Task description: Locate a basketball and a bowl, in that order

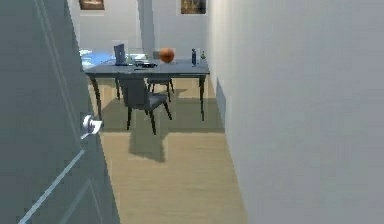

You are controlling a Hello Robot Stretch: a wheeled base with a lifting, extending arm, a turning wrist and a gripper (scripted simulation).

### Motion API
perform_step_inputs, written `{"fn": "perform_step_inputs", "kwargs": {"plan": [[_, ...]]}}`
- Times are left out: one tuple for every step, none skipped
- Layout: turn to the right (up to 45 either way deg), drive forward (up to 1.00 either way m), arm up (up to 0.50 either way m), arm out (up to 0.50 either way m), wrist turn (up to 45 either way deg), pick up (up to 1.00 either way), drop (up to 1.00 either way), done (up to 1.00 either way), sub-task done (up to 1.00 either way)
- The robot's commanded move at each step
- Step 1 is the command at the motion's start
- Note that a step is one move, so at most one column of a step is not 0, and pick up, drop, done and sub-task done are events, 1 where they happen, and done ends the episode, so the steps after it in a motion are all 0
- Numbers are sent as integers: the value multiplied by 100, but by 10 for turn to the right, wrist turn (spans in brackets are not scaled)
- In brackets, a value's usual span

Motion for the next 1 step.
{"fn": "perform_step_inputs", "kwargs": {"plan": [[0,100,0,0,0,0,0,0,0]]}}
